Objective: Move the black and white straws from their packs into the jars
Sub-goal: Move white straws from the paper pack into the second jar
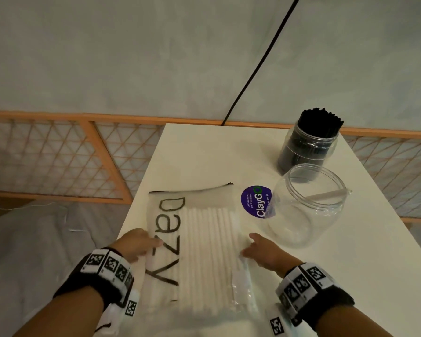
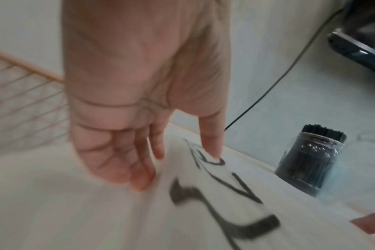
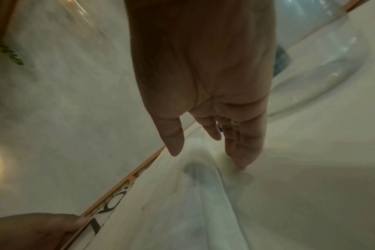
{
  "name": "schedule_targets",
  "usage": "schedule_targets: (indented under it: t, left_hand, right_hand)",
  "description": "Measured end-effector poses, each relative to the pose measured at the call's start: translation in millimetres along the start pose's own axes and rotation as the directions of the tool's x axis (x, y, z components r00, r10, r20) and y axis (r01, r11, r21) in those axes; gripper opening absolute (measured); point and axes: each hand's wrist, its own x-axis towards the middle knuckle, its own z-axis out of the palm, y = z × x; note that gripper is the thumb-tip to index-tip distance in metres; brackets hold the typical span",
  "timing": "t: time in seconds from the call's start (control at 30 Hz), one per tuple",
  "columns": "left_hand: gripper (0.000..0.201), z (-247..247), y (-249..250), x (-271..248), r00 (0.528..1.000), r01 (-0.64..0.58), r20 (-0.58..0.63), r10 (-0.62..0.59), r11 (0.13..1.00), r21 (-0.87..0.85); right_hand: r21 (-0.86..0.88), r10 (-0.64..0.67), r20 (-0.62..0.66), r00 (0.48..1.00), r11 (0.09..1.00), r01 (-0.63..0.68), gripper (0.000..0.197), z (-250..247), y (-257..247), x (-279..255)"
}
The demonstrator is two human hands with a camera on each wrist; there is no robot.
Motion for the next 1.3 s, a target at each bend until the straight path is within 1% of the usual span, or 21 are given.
schedule_targets:
  t: [0.07, 0.1, 0.17, 0.23, 0.27, 0.33, 0.37, 0.43, 0.5, 0.53, 0.63, 0.73, 0.77, 0.83, 0.87, 0.93, 0.97, 1.03, 1.13, 1.23, 1.3]
  left_hand:
    - [0.058, 8, -3, 11, 0.999, -0.027, -0.037, 0.019, 0.974, -0.227]
    - [0.062, 12, -5, 14, 0.998, -0.037, -0.055, 0.022, 0.956, -0.291]
    - [0.072, 22, -10, 26, 0.996, -0.060, -0.084, 0.035, 0.946, -0.318]
    - [0.080, 30, -5, 21, 0.997, -0.074, -0.050, 0.060, 0.937, -0.342]
    - [0.069, 32, -1, 14, 0.996, -0.094, -0.028, 0.090, 0.933, -0.346]
    - [0.036, 36, 9, 2, 0.989, -0.140, -0.001, 0.148, 0.935, -0.326]
    - [0.028, 38, 12, -3, 0.983, -0.171, 0.015, 0.186, 0.930, -0.326]
    - [0.030, 36, 19, -17, 0.959, -0.260, 0.024, 0.281, 0.914, -0.313]
    - [0.042, 30, 23, -26, 0.933, -0.345, -0.017, 0.359, 0.881, -0.322]
    - [0.042, 27, 25, -31, 0.917, -0.388, -0.047, 0.396, 0.857, -0.341]
    - [0.028, 20, 40, -56, 0.849, -0.520, -0.139, 0.510, 0.759, -0.392]
    - [0.028, 10, 58, -83, 0.737, -0.662, -0.212, 0.642, 0.621, -0.419]
    - [0.031, 7, 63, -90, 0.706, -0.692, -0.235, 0.668, 0.583, -0.425]
    - [0.051, 3, 75, -102, 0.656, -0.739, -0.303, 0.691, 0.508, -0.444]
    - [0.052, 2, 82, -106, 0.634, -0.758, -0.342, 0.694, 0.469, -0.454]
    - [0.026, 0, 97, -112, 0.594, -0.791, -0.433, 0.677, 0.397, -0.464]
    - [0.019, -1, 105, -115, 0.576, -0.805, -0.466, 0.671, 0.369, -0.464]
    - [0.020, -3, 119, -125, 0.540, -0.834, -0.522, 0.661, 0.337, -0.436]
    - [0.019, -6, 131, -132, 0.500, -0.863, -0.570, 0.652, 0.315, -0.396]
    - [0.013, -5, 138, -138, 0.449, -0.893, -0.580, 0.679, 0.320, -0.316]
    - [0.012, -3, 143, -145, 0.422, -0.906, -0.593, 0.685, 0.338, -0.255]
  right_hand:
    - [0.241, 0.046, 0.049, 0.998, 0.969, -0.056, 0.071, 5, 0, 3]
    - [0.334, 0.064, 0.077, 0.995, 0.939, -0.086, 0.070, 6, 0, 2]
    - [0.420, 0.094, 0.106, 0.990, 0.898, -0.130, 0.069, 9, 0, 0]
    - [0.412, 0.090, 0.142, 0.986, 0.900, -0.141, 0.065, 11, 1, -2]
    - [0.379, 0.078, 0.156, 0.985, 0.916, -0.133, 0.060, 12, 2, -4]
    - [0.302, 0.033, 0.161, 0.986, 0.950, -0.081, 0.047, 13, 4, -7]
    - [0.283, -0.002, 0.150, 0.989, 0.958, -0.041, 0.039, 13, 3, -9]
    - [0.305, -0.084, 0.133, 0.987, 0.951, 0.040, 0.036, 10, -1, -14]
    - [0.363, -0.183, 0.092, 0.979, 0.922, 0.138, 0.045, 3, -9, -21]
    - [0.381, -0.228, 0.050, 0.972, 0.904, 0.193, 0.047, -1, -14, -25]
    - [0.369, -0.337, -0.122, 0.934, 0.858, 0.357, 0.041, -19, -26, -38]
    - [0.338, -0.403, -0.241, 0.883, 0.818, 0.466, 0.036, -37, -37, -55]
    - [0.314, -0.424, -0.268, 0.865, 0.810, 0.495, 0.034, -42, -41, -60]
    - [0.275, -0.457, -0.312, 0.833, 0.796, 0.540, 0.032, -50, -46, -70]
    - [0.264, -0.459, -0.341, 0.821, 0.791, 0.552, 0.032, -54, -47, -73]
    - [0.280, -0.434, -0.412, 0.801, 0.777, 0.564, 0.036, -62, -48, -76]
    - [0.321, -0.422, -0.443, 0.791, 0.749, 0.579, 0.038, -66, -50, -76]
    - [0.399, -0.410, -0.495, 0.766, 0.676, 0.619, 0.038, -74, -53, -78]
    - [0.504, -0.343, -0.551, 0.761, 0.590, 0.631, 0.019, -83, -55, -79]
    - [0.568, -0.298, -0.557, 0.775, 0.544, 0.618, 0.015, -89, -53, -78]
    - [0.574, -0.289, -0.570, 0.769, 0.530, 0.624, 0.004, -96, -56, -83]
